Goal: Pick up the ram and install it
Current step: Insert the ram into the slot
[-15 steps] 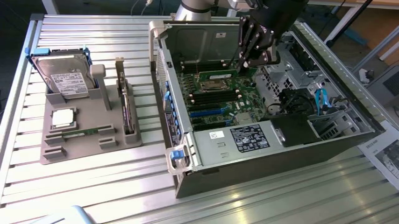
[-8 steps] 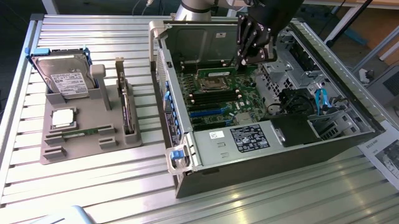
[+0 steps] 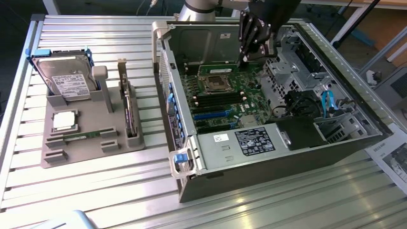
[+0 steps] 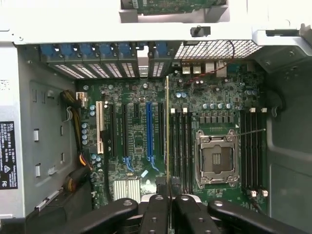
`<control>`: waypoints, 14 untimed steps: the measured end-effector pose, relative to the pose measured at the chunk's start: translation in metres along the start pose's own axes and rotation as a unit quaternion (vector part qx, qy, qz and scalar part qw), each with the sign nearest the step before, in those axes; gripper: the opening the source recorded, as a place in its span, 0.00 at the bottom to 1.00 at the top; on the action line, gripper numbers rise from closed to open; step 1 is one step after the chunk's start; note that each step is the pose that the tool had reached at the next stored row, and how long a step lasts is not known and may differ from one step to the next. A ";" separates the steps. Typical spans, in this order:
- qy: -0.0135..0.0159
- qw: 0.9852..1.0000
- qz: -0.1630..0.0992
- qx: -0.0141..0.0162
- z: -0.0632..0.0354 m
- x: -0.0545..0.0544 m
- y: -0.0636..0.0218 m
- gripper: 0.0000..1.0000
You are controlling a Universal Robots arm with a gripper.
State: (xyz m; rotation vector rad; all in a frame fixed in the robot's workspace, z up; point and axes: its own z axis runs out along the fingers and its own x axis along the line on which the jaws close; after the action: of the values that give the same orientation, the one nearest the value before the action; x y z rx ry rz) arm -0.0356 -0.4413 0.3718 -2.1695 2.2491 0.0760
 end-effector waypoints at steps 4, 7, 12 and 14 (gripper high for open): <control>0.000 1.000 0.004 0.000 0.0010 -0.008 0.0003 0.12; 0.000 1.000 0.006 0.000 0.0016 -0.012 0.0004 0.12; 0.000 1.000 0.010 0.000 0.0027 -0.022 0.0008 0.12; 0.000 1.000 0.011 0.000 0.0031 -0.026 0.0009 0.12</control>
State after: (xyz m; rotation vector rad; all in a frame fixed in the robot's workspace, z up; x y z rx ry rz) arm -0.0356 -0.4156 0.3699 -2.1445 2.2723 0.0757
